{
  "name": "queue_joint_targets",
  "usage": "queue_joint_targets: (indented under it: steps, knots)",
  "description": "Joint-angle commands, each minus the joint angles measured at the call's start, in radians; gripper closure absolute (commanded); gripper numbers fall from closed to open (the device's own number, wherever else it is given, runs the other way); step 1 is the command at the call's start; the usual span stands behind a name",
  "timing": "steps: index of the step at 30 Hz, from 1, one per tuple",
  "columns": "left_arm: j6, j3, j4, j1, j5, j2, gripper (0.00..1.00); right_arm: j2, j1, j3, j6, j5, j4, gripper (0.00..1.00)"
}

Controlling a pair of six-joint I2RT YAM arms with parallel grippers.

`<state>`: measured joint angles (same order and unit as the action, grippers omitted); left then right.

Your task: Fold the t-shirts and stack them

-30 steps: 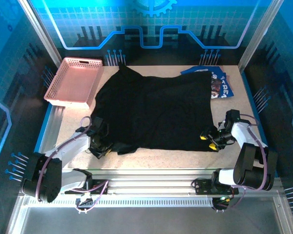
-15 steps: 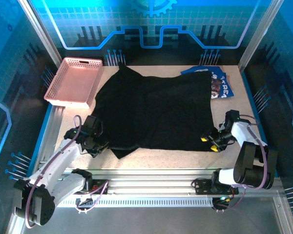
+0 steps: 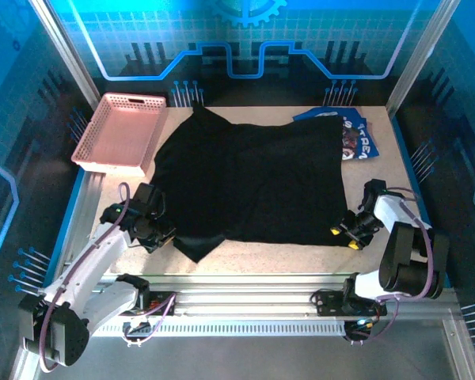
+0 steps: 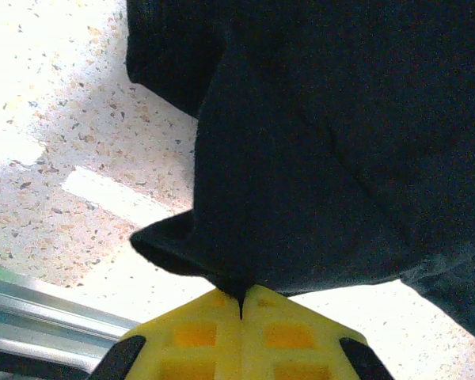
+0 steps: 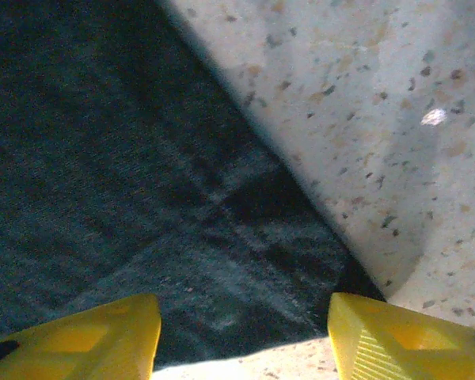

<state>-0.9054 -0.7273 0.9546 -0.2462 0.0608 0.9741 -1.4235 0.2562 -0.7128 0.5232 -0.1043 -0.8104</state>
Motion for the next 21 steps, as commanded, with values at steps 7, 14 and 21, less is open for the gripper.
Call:
queue_joint_targets:
  steps: [7, 14, 21]
  knots:
    - [0.02, 0.018, 0.084, -0.005, -0.007, -0.021, 1.0, -0.094, -0.003, -0.011, 0.033, 0.06, 0.054, 0.48]
    - [0.022, -0.001, 0.118, -0.002, -0.035, -0.038, 1.0, -0.134, -0.019, -0.051, 0.049, 0.063, 0.072, 0.84]
    - [0.024, -0.052, 0.166, 0.005, -0.072, -0.079, 1.0, -0.04, -0.02, -0.083, 0.005, 0.078, 0.0, 1.0]
